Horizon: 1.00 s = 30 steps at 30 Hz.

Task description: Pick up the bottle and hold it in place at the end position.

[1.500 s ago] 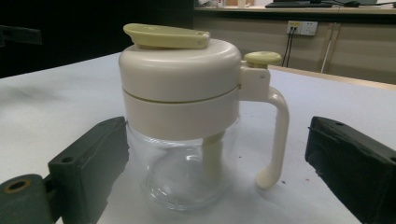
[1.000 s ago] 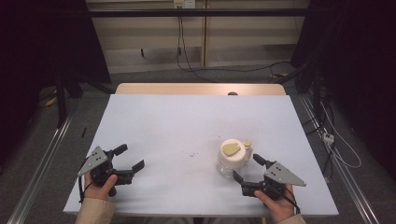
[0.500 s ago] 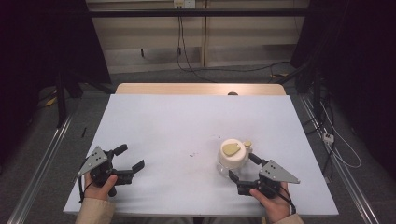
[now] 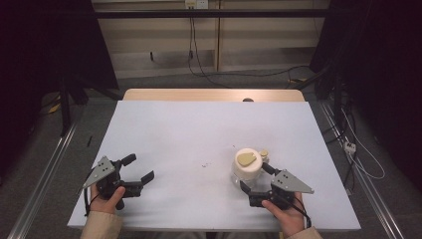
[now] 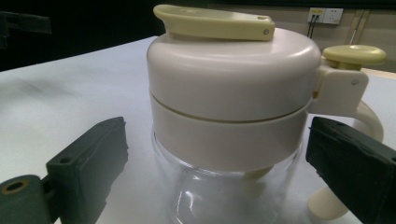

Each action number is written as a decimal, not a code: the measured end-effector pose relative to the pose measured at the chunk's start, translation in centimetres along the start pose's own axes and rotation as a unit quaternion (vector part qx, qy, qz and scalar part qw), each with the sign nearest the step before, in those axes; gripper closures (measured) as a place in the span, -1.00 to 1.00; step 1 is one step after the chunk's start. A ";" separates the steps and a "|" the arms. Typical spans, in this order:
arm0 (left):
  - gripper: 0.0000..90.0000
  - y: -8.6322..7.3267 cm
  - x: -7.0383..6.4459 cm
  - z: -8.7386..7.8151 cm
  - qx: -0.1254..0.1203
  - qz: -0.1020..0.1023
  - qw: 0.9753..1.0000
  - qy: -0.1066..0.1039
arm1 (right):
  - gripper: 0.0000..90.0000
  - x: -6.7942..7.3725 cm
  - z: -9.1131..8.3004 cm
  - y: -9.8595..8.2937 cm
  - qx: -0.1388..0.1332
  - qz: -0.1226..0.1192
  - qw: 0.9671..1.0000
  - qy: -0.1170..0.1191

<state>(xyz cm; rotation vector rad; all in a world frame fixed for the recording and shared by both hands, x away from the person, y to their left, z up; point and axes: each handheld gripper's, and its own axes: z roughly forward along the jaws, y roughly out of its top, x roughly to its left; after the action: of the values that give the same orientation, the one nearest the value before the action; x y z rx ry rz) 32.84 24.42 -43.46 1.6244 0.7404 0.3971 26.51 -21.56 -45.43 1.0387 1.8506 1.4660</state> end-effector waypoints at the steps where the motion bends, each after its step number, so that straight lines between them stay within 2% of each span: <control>1: -0.92 0.0 0.0 0.0 0.002 0.001 1.000 0.000 | -0.88 0.0 0.1 0.0 -0.001 0.000 1.000 0.000; 30: -0.92 -0.1 0.1 0.0 0.007 -0.002 1.000 0.002 | -0.93 0.4 2.3 0.2 0.013 0.011 0.999 -0.037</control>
<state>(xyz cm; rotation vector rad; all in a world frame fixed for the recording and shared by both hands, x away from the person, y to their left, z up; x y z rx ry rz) 32.90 24.43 -43.52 1.6366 0.7509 0.3939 28.16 -19.94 -45.78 1.1130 1.8167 1.4001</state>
